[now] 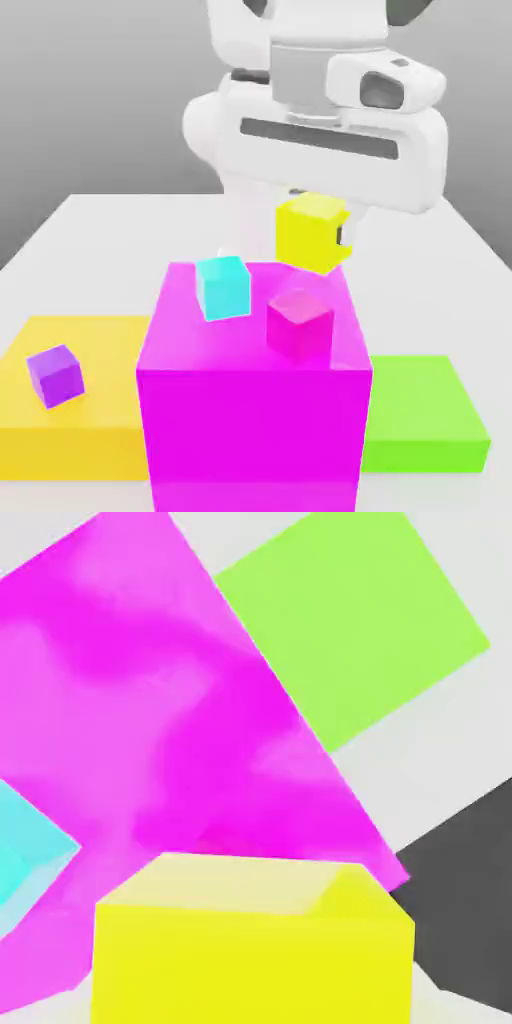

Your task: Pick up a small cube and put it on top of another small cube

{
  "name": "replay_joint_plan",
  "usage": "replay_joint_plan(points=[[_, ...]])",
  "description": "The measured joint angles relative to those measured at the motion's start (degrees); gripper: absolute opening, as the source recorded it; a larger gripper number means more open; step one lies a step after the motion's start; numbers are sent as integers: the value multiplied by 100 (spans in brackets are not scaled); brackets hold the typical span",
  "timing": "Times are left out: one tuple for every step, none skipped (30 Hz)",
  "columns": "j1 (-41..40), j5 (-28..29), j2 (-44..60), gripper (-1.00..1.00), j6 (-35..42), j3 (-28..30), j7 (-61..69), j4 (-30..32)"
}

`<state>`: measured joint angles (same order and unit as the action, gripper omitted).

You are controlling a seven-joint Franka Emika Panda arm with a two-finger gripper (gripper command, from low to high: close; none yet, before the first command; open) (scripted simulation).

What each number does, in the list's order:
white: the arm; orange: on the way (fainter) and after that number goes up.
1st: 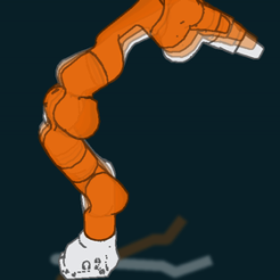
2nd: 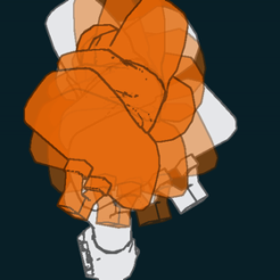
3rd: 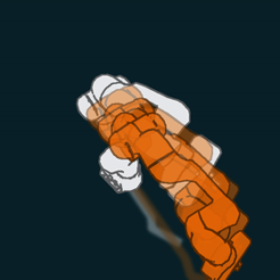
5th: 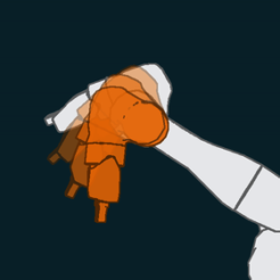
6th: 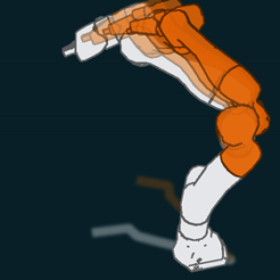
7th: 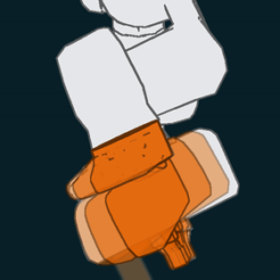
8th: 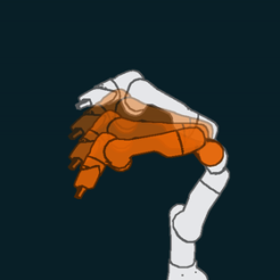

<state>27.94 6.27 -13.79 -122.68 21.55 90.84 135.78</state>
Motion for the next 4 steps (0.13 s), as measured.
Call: replay_joint_plan(points=[[0,-11,65,100,-161,25,19,98],[0,-10,65,100,-161,25,19,98],[0,-10,65,100,-161,25,19,98],[0,-10,65,100,-161,25,19,98]])
